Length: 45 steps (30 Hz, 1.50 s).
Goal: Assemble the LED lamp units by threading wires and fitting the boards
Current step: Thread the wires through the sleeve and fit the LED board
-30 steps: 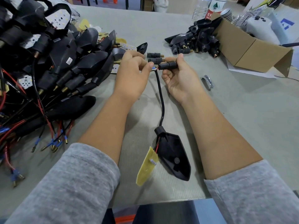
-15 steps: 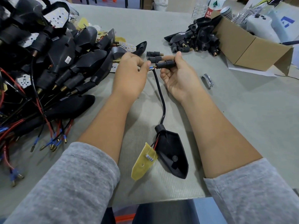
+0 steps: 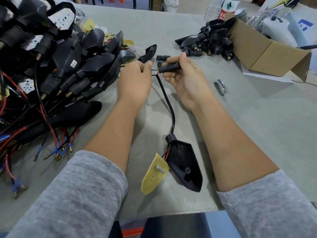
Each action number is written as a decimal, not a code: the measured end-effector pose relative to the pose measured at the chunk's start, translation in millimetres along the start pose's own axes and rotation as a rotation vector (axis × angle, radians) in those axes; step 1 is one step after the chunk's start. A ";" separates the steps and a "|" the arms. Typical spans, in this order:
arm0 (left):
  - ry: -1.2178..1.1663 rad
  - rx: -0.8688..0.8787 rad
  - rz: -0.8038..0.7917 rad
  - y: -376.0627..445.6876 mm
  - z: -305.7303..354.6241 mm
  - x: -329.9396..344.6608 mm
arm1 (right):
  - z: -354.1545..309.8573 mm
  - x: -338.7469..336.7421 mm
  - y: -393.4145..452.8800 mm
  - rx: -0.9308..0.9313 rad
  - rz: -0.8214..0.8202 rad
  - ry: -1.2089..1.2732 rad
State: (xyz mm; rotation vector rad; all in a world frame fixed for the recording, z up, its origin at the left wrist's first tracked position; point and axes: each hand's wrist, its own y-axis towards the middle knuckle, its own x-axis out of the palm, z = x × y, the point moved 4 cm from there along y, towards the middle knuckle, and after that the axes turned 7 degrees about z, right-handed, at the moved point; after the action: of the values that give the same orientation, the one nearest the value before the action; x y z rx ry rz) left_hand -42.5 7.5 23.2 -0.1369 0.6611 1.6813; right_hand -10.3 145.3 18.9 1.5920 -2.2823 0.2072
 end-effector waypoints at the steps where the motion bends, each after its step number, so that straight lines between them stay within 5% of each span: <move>1: -0.017 -0.011 0.008 0.4 -0.1 -0.4 | 0.1 0.3 -0.2 0.001 0.000 0.005; 6: -0.172 -0.020 -0.024 -0.1 4.5 3.2 | 0.2 -2.1 0.4 0.032 0.033 0.061; 23: -0.172 -0.004 -0.010 -3.9 10.6 5.4 | -0.3 6.1 -6.1 0.038 -0.058 0.069; 31: -0.531 -0.172 -0.053 -3.3 9.6 7.6 | 1.1 -1.5 0.1 0.117 0.092 0.232; 45: -0.524 -0.057 -0.110 -6.7 9.8 9.4 | 2.3 -5.2 -3.6 0.129 0.106 0.197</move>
State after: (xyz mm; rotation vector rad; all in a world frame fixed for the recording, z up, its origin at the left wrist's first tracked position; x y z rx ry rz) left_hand -35.9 21.0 24.8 0.2194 0.2069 1.5412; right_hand -5.8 147.9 14.6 1.4401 -2.2397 0.5234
